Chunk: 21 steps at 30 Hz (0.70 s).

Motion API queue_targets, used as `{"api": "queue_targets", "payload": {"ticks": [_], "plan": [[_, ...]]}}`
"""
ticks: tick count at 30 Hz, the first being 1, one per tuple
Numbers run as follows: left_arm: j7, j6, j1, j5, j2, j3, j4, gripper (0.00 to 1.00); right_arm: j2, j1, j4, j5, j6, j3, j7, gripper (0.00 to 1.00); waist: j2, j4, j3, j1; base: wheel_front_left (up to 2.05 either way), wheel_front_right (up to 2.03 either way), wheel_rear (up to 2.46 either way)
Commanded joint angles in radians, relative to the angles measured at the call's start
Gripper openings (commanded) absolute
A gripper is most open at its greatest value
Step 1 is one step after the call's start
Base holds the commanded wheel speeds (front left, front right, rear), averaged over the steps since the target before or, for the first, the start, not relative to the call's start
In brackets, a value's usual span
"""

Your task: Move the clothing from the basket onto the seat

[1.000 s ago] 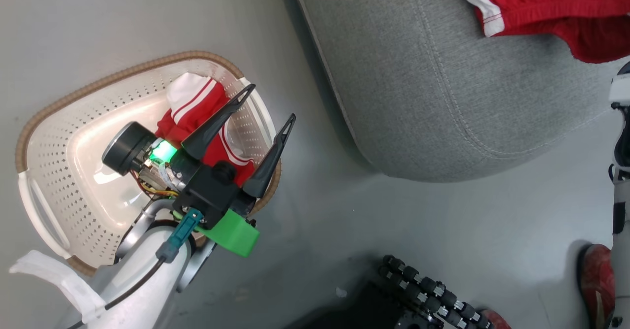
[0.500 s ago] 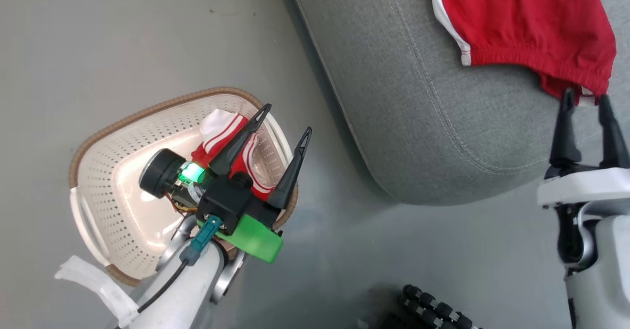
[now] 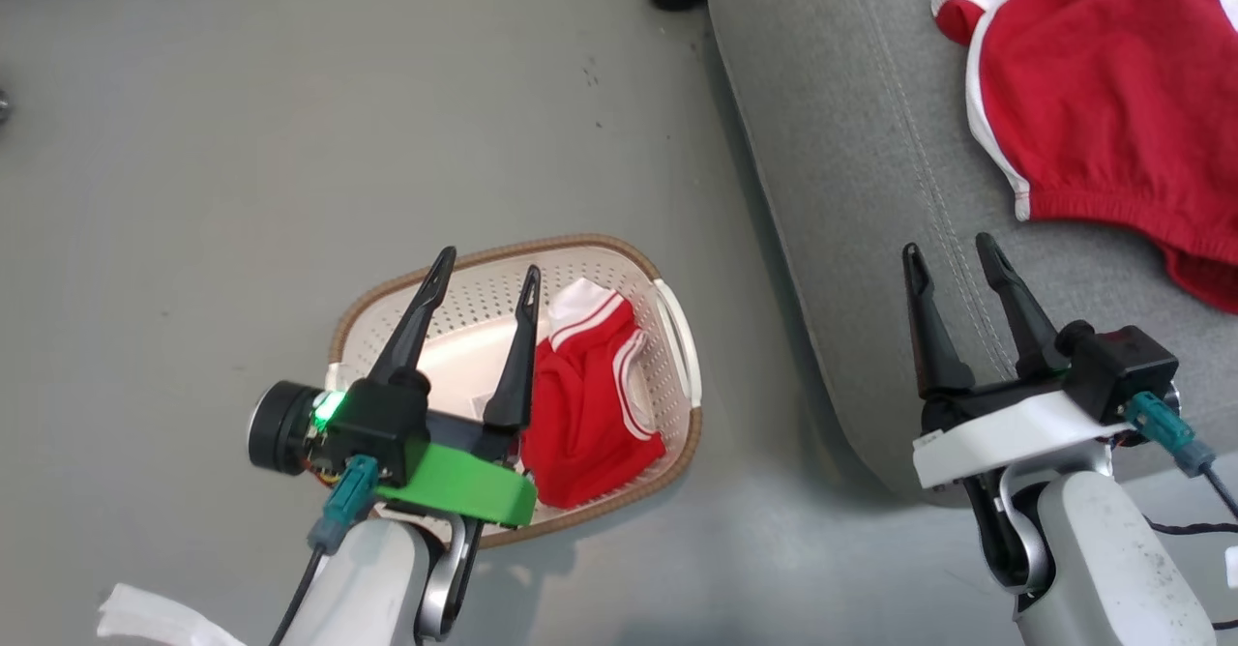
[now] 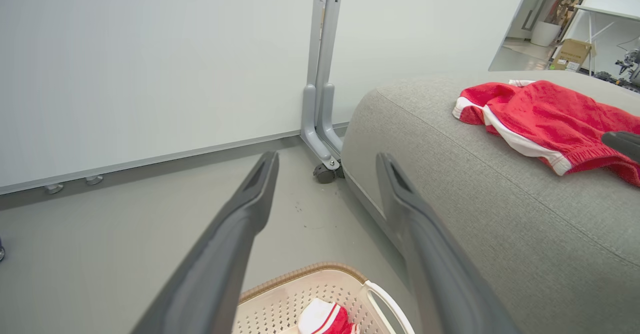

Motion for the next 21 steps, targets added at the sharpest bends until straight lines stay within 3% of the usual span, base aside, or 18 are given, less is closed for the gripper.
{"api": "queue_targets", "payload": {"ticks": [1,12,21], "plan": [[-0.001,0.005,0.036,-0.003,-0.010,0.021,-0.003,1.00,-0.009,0.023,-0.008,-0.008,-0.001,0.012,-0.003,1.00,0.0000,0.132,-0.148,0.0001,0.00,0.00,0.00],[-0.001,0.029,0.262,0.020,-0.038,0.181,-0.075,1.00,0.007,0.123,-0.064,0.003,-0.001,0.076,-0.003,1.00,0.0000,0.156,-0.347,0.0001,0.00,0.00,0.00],[-0.001,0.026,0.367,-0.022,-0.040,0.208,-0.133,1.00,0.015,0.225,-0.069,-0.048,-0.001,0.079,-0.003,1.00,0.0000,0.149,-0.406,0.0001,0.00,0.00,0.00]]}}
